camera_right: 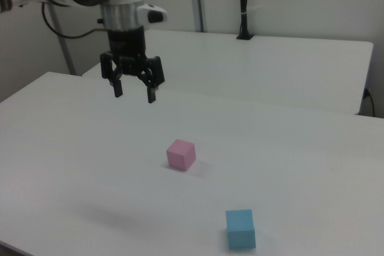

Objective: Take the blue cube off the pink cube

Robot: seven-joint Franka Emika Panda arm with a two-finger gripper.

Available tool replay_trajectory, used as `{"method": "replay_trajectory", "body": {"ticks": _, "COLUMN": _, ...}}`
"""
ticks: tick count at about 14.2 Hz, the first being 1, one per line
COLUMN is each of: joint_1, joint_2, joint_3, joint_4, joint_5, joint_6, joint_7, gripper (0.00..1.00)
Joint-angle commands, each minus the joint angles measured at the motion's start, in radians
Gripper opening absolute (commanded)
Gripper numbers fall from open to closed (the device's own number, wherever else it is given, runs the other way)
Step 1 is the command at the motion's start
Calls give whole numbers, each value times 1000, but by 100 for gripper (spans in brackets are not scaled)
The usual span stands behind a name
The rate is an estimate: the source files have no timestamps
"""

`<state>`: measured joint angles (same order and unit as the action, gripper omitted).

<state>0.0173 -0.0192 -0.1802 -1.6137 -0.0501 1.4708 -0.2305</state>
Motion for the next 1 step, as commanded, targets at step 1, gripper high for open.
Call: {"method": "replay_trajectory", "body": {"ticks": 1, "joint_1": -13, "joint_2": -18, "joint_3": 22, "joint_4": 0, "joint_5": -8, "joint_6": -6, "joint_7": 39, "gripper": 100}}
